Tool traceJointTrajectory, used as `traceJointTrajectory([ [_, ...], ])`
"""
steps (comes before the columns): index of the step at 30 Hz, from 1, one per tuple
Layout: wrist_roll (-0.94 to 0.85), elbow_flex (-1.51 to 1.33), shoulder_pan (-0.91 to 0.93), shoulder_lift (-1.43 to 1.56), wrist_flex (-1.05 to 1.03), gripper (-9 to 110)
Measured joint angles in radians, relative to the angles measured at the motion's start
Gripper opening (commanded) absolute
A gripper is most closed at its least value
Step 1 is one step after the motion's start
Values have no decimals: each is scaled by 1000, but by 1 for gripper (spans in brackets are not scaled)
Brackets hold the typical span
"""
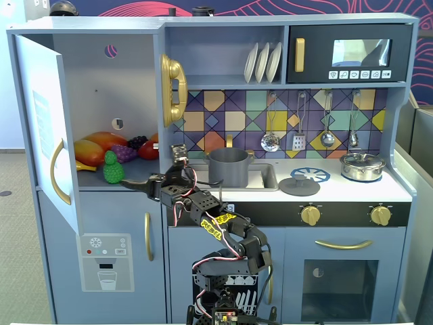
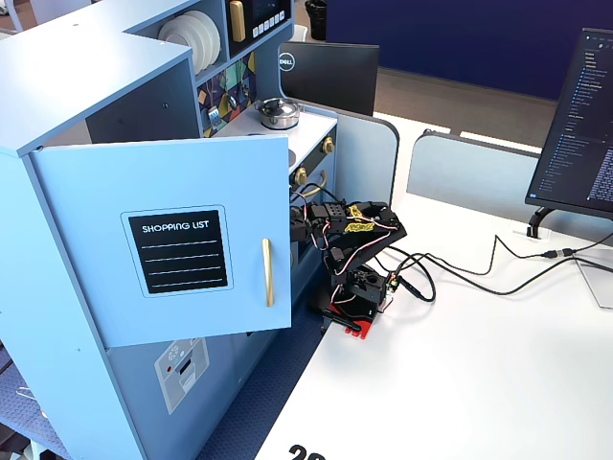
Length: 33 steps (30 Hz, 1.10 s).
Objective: Pick up the green pineapple from the left cabinet and place it in the gray recipient
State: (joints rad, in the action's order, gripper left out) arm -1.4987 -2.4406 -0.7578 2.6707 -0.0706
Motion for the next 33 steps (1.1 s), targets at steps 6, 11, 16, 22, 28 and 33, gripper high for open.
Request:
traceJointTrajectory([
  [6, -101, 40, 0, -77, 74, 44],
  [11, -153, 60, -23, -143, 112, 44],
  [16, -183, 97, -28, -235, 164, 43],
  [22, -187, 153, -20, -365, 238, 46],
  [28, -147, 229, -20, -492, 296, 47],
  [33, -137, 290, -20, -584, 325, 47],
])
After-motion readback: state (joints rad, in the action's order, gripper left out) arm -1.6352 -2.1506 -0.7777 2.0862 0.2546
